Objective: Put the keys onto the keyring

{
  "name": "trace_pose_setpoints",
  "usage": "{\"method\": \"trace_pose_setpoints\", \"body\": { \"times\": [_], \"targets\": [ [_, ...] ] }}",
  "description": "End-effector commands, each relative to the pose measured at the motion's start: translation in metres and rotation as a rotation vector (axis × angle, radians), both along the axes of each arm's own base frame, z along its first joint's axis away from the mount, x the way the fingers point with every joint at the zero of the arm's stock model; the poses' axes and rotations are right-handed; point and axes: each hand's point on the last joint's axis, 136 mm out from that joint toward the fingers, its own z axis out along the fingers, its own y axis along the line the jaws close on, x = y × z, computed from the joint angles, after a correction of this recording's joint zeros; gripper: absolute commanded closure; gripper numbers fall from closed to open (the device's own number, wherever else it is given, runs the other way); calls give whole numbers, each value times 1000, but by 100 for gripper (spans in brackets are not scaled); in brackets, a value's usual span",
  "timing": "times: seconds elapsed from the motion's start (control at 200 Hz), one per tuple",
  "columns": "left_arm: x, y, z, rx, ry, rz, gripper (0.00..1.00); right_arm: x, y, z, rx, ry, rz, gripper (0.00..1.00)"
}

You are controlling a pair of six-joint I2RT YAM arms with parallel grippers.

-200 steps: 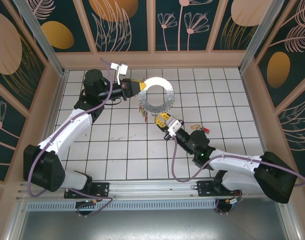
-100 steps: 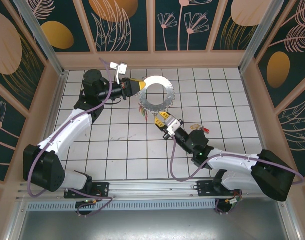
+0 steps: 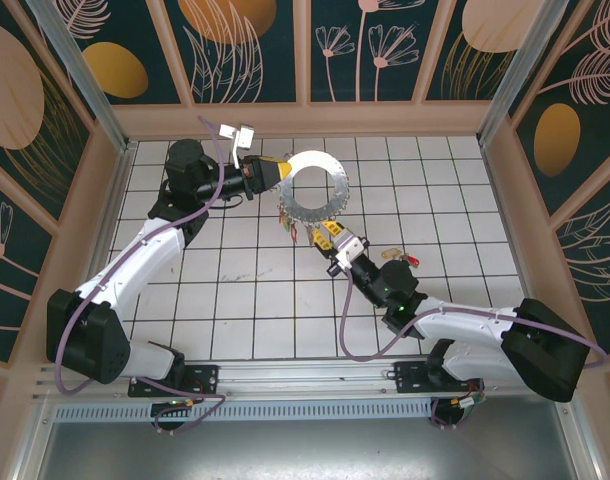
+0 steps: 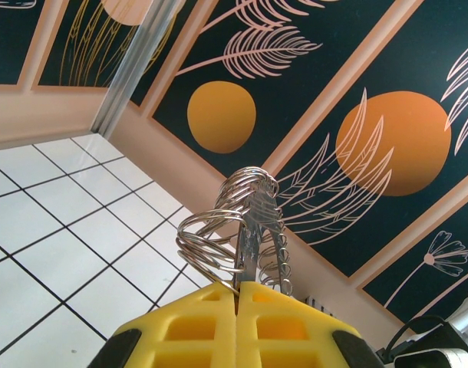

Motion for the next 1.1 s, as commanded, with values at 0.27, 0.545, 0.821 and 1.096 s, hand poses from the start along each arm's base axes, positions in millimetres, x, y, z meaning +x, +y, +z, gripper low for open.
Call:
{"method": "trace_pose_setpoints", "body": {
  "times": [0.27, 0.545, 0.821, 1.096],
  "targets": [
    [-13, -1, 20, -37, -56, -30, 100, 3, 0, 19, 63, -40, -23, 80],
    [-14, 0, 21, -38, -56, -30, 100, 4, 0, 22, 81, -49, -26, 82],
    [-14, 0, 22, -41, -57, -26, 100, 5, 1, 20, 81, -43, -24, 85],
    [-6, 4, 20, -50, -46, 33, 100, 5, 0, 14, 60, -27, -30, 94]
  ]
}}
